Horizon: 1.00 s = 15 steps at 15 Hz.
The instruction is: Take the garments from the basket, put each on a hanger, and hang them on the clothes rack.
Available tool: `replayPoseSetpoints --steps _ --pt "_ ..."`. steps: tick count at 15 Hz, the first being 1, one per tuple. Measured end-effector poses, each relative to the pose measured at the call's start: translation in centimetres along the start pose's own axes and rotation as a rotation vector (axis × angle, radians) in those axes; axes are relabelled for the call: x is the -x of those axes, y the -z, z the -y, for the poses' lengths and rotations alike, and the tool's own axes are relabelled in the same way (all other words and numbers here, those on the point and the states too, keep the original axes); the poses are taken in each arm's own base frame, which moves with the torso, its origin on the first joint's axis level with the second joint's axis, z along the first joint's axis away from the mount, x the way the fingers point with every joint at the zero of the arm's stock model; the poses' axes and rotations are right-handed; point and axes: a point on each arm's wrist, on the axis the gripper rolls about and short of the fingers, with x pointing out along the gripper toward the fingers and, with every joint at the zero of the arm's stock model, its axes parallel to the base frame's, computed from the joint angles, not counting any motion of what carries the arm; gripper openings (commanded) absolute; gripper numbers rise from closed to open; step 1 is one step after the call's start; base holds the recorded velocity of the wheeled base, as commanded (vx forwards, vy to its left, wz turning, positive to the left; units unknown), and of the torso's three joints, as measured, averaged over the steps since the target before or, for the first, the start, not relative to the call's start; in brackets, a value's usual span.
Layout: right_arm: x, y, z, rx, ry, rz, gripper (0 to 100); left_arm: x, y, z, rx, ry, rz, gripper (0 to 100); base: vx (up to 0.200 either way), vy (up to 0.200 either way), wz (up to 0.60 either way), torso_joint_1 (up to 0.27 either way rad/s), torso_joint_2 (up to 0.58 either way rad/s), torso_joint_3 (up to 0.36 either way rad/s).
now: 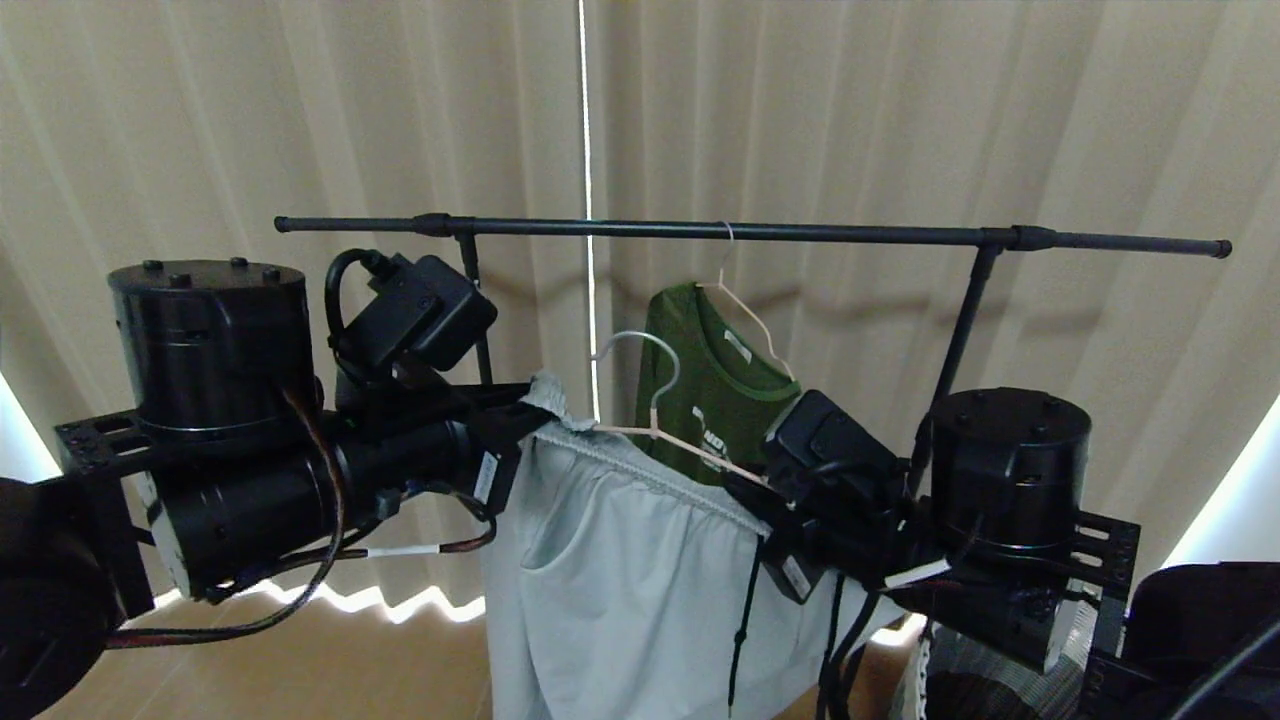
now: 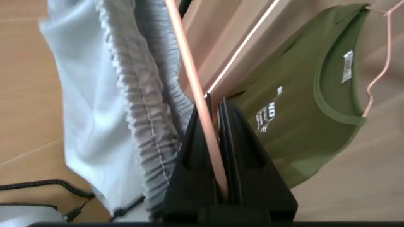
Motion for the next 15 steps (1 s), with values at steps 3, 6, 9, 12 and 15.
replayPoseSetpoints --steps 3,6,9,12,15 --pt "-0.3 -0.8 1.1 -0.012 0.040 0.028 0 0.9 1.0 0.3 -0.001 0.007 -0.024 100 0.000 0.000 0.00 0.000 0.00 0.000" --pt "-0.5 -1.9 1.9 -0.021 0.074 0.066 0 2.0 2.0 0.6 0.011 0.013 -0.046 100 0.000 0.000 0.00 0.000 0.00 0.000" --pt "-0.7 -2.8 2.4 -0.029 0.114 0.088 0 3.6 2.6 1.6 0.097 0.050 -0.043 100 0.000 0.000 0.00 0.000 0.00 0.000" --pt "-0.9 -3.7 2.5 -0.031 0.119 0.117 0 4.5 1.8 4.1 0.321 0.075 -0.030 100 0.000 0.000 0.00 0.000 0.00 0.000" --pt "-1.0 -4.2 2.6 -0.032 0.122 0.136 0 3.7 -0.1 5.4 0.433 -0.058 0.002 100 0.000 0.000 0.00 0.000 0.00 0.000"
